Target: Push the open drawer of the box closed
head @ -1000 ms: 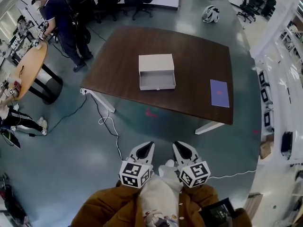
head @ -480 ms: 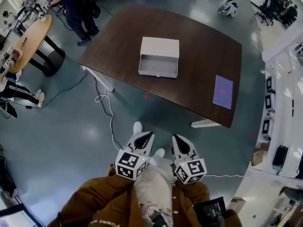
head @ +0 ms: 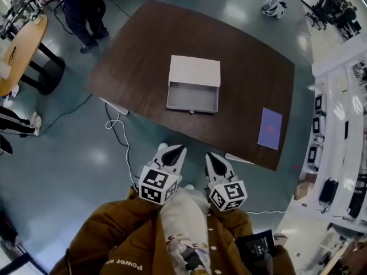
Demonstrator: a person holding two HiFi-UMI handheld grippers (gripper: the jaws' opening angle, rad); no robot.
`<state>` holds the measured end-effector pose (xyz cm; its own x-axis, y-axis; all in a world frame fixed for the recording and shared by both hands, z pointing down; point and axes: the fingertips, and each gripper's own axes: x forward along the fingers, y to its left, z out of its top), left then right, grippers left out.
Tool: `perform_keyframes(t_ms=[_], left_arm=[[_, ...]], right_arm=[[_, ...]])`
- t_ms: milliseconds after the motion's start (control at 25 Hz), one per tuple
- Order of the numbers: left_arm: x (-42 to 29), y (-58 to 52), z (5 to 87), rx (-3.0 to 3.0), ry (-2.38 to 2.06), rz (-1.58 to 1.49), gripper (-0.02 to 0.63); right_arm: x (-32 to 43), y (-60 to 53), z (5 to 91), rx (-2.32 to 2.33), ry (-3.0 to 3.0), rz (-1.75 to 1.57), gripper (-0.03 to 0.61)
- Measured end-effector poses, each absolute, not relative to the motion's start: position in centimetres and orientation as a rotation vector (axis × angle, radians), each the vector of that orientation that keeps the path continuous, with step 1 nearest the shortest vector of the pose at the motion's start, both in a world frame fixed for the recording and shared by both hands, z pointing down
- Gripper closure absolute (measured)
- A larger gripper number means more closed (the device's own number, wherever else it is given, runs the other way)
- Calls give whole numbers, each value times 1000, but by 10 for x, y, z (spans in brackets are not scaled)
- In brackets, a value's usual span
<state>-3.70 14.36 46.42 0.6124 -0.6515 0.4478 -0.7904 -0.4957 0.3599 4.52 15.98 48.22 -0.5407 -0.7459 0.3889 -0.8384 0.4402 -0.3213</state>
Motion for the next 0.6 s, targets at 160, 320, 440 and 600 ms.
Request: perform_keyframes(t_ms=[160,320,440,600], left_arm=[[-54,100,465,2328,-1082,359,609],[-51,76,479,2342,-1015,380,609],[-45,62,486,2330,-1004,403,609],[-36,48,507,2282,-995,468,609]], right_arm=[[18,113,484,1393,-2476,734,572],[6,83,493,1399,-2458,747,572],[10,68,498,1386,-2445,771,572],[19,52,501,1379,-2446,794,572]])
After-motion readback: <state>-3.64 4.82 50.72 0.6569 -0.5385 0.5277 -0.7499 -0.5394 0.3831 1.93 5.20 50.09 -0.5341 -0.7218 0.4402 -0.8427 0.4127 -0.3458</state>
